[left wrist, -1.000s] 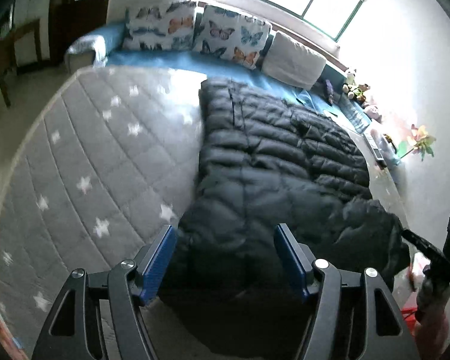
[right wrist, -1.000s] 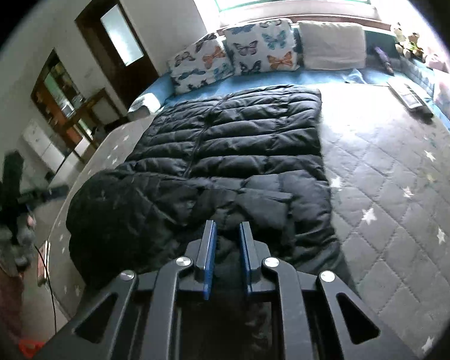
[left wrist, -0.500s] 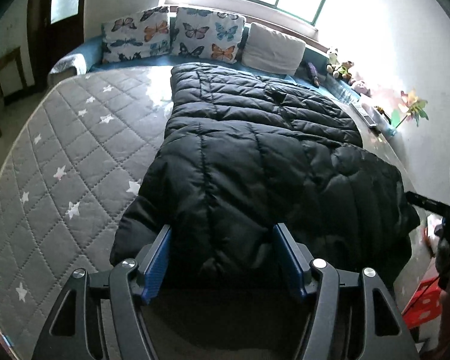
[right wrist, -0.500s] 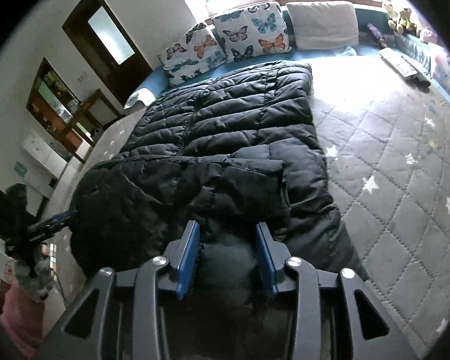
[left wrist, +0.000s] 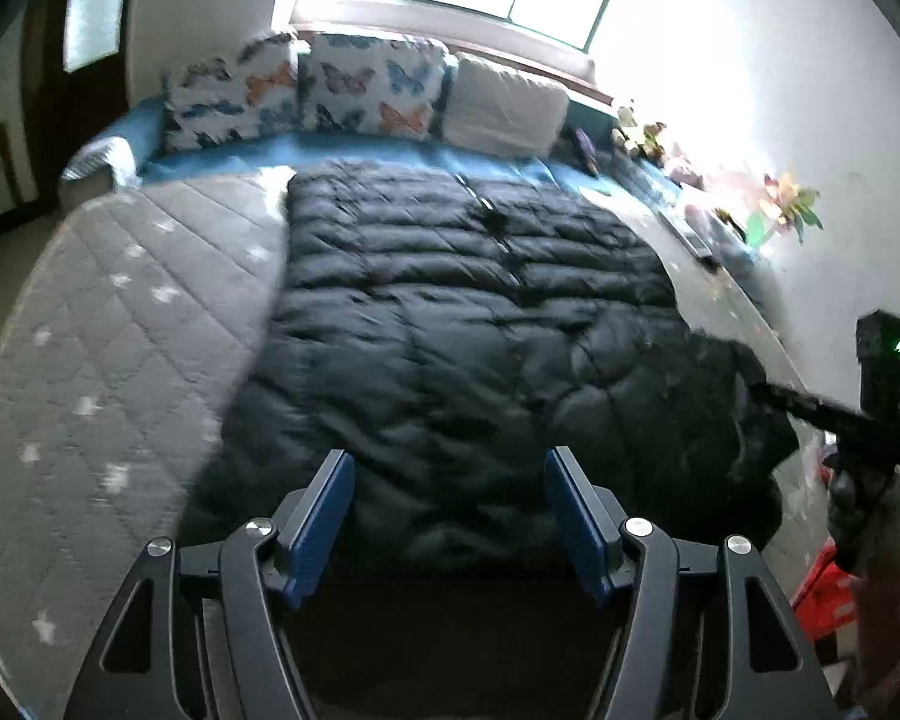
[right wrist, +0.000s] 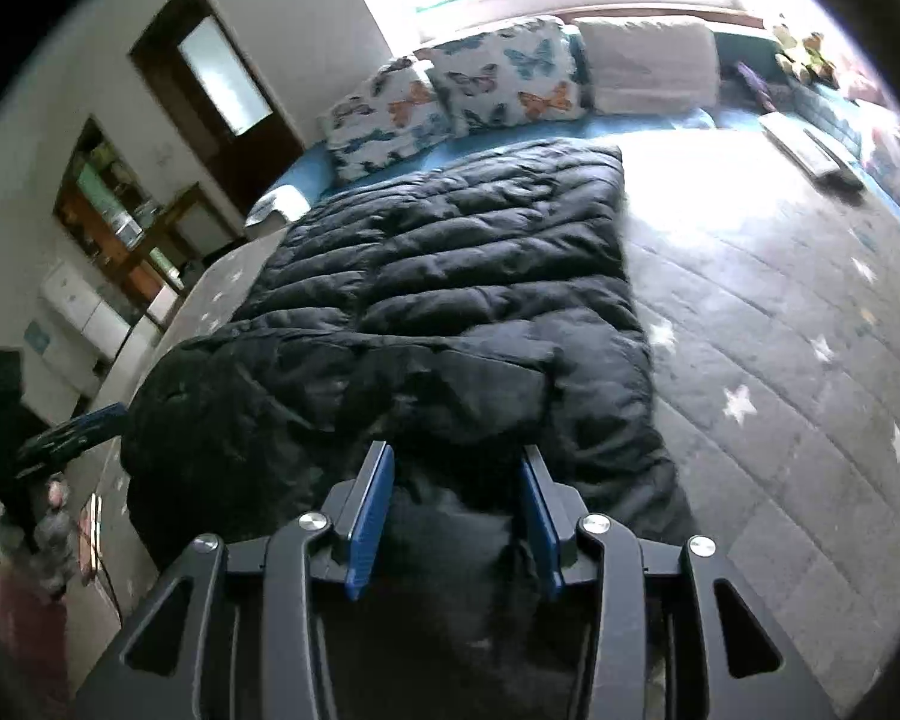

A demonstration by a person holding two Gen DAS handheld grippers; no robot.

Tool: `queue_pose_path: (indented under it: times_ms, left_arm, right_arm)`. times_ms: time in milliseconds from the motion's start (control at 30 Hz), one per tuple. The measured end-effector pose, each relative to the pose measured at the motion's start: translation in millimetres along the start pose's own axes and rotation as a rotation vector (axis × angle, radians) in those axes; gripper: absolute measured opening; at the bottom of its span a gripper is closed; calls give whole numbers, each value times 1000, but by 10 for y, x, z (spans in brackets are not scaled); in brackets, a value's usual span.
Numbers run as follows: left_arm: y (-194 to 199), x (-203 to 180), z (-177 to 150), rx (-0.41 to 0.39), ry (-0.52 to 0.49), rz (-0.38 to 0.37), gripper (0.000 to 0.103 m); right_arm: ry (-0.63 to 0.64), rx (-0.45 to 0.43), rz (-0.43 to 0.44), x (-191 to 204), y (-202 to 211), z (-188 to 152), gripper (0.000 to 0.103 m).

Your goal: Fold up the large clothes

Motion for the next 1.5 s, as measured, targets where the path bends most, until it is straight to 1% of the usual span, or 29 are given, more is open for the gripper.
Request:
queue_pose_path:
  times_ms: [33, 67, 133, 200, 233, 267, 333, 400, 467, 500, 567, 600, 633, 700, 733, 767, 833, 867, 933, 967, 1033, 1100, 1133, 1200, 1233, 1267, 1333, 1500]
  left_arm:
    - [-52, -45, -12, 13, -1, -15, 68]
    - [-107, -101, -24, 25, -2, -32, 68]
    - [-228, -270, -51, 57, -9, -89, 68]
    - [-358, -385, -99, 85, -22, -109, 68]
    - [-416, -427, -122, 91, -31, -112, 68]
    - [-485, -481, -139, 97, -28, -126, 68]
    - [-584, -566, -175, 111, -8, -144, 68]
    - [-636, -672, -198, 111, -29, -149, 68]
    - [-686, -775, -232, 126, -53, -147, 68]
    - [-698, -824, -242, 134, -63, -160, 68]
    - [-717, -882, -276, 146, -72, -172, 68]
    - [-736, -916, -288, 152, -76, -183, 68]
    - [-743, -934, -293, 154, -77, -192, 68]
    - [-766, -967, -308, 157, -72, -214, 68]
    - [-793, -1002, -322, 165, -60, -233, 68]
    - [-822, -1012, -329, 171, -55, -242, 68]
    - [-855, -1050, -350, 171, -57, -241, 68]
    - [-863, -1046, -357, 170, -60, -239, 68]
    - [-870, -1023, -367, 172, -55, -245, 68]
    - [-878, -1020, -367, 175, -49, -248, 68]
    - [-871, -982, -366, 181, -43, -252, 68]
    - [-891, -966, -368, 187, -44, -250, 68]
    - [-917, -968, -371, 193, -44, -252, 68]
    - [-953, -961, -375, 196, -45, -254, 68]
    - [-973, -967, -378, 198, -48, -253, 68]
    - [-990, -975, -380, 201, -51, -252, 68]
    - [-1004, -982, -374, 204, -61, -253, 68]
    - [-999, -960, -370, 209, -45, -272, 68]
  right_arm:
    - [30, -11, -11, 37, 14, 28, 19]
    - [82, -20, -51, 85, 35, 77, 18]
    - [140, -46, -91, 126, 83, 160, 16]
    - [164, -56, -111, 123, 91, 235, 15]
    - [148, -38, -110, 82, 43, 231, 16]
    - [140, -24, -118, 37, -9, 201, 16]
    - [116, 38, -158, -147, -233, 46, 15]
    - [77, 68, -157, -259, -367, -81, 15]
    - [62, 69, -157, -291, -372, -107, 14]
    - [58, 68, -163, -287, -345, -84, 14]
    - [72, 48, -215, -275, -223, 11, 15]
    - [101, 20, -263, -245, -126, 77, 15]
    - [135, -17, -293, -185, -15, 139, 15]
    - [163, -66, -275, -27, 126, 216, 16]
    - [168, -83, -226, 103, 175, 243, 18]
    - [174, -81, -180, 191, 161, 255, 22]
    - [196, -59, -95, 406, 86, 233, 23]
    - [216, -36, -42, 542, -22, 216, 23]
    - [247, -21, -12, 666, -196, 204, 23]
    - [271, -1, -1, 725, -356, 185, 23]
    - [290, 22, 6, 754, -548, 149, 23]
    - [307, 66, -30, 697, -760, 68, 23]
    - [279, 99, -39, 611, -861, 25, 23]
    - [234, 110, -25, 475, -906, -2, 17]
    - [222, 105, -19, 424, -892, 1, 10]
    - [209, 107, -22, 367, -895, -6, 5]
    - [179, 108, -23, 300, -839, -1, 3]
    - [211, 99, -56, 200, -627, -38, 3]
Point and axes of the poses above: each gripper's, at about its wrist camera, not at the fingertips, and y roughly against the way its jaws point, x to its left, z to its top, the point moved 5 cm from there along -y, roughly the way its jaws point, and after that the axes turned 10 degrees about -x, right-handed, at the moved point
